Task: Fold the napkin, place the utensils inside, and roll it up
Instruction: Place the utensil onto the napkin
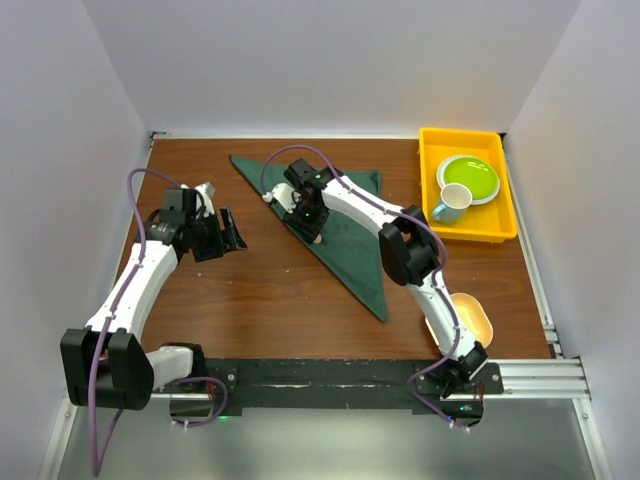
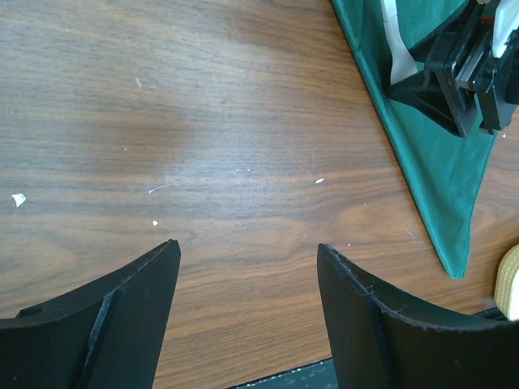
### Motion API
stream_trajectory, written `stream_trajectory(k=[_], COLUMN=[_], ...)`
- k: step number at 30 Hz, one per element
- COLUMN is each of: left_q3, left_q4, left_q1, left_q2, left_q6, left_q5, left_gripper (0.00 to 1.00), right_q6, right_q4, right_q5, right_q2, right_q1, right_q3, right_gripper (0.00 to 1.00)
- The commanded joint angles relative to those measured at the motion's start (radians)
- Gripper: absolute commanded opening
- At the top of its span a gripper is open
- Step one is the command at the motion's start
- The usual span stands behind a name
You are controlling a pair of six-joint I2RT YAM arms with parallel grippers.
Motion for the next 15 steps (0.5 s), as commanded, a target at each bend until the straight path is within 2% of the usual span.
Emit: stream_trajectory(k=[1, 15], left_q3=[-0.008, -0.011], left_q4=[-0.001, 0.010], left_q1=[0.009, 0.030], left_q2=[0.000, 0.012], left_q6=[0.039, 0.055], left_q5=[-0.001, 0.016], left_gripper=[0.73, 0.73], right_q6=[-0.008, -0.009], right_q4=[-0.008, -0.005], right_q5=[-0.001, -0.021], right_q2=[0.002, 0.023], right_q1=[-0.003, 0.017], right_q3=[0.058, 0.089], right_gripper=[0.00, 0.00])
